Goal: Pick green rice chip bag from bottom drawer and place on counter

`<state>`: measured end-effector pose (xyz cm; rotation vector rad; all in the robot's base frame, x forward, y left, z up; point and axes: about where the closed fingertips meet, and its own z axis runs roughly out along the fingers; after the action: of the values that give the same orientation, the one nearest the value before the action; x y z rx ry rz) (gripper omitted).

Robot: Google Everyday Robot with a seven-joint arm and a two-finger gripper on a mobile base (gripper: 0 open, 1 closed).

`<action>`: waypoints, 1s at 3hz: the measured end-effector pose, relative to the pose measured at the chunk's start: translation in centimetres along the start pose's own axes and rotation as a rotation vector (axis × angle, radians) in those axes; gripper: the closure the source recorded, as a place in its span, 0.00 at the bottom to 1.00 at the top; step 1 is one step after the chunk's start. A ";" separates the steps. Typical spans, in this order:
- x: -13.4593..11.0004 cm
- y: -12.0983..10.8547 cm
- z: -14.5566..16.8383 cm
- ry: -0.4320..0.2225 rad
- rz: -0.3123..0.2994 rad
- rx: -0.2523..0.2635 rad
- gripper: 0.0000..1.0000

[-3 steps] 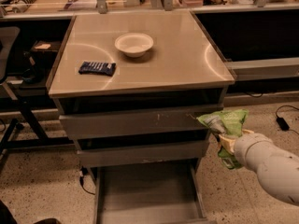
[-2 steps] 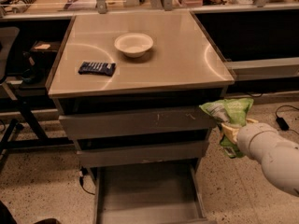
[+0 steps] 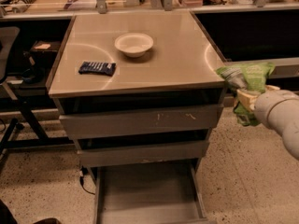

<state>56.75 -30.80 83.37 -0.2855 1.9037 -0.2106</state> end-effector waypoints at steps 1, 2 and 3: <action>-4.6 -1.2 -0.5 -0.082 -0.028 0.021 1.00; -4.8 -1.2 -0.5 -0.087 -0.030 0.022 1.00; -6.4 -0.7 0.5 -0.101 -0.028 0.005 1.00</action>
Offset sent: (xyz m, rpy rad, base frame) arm 0.0103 0.0020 0.0407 -0.0227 -0.0753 0.0126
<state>59.40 -29.59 89.14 -0.3135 1.7996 -0.2159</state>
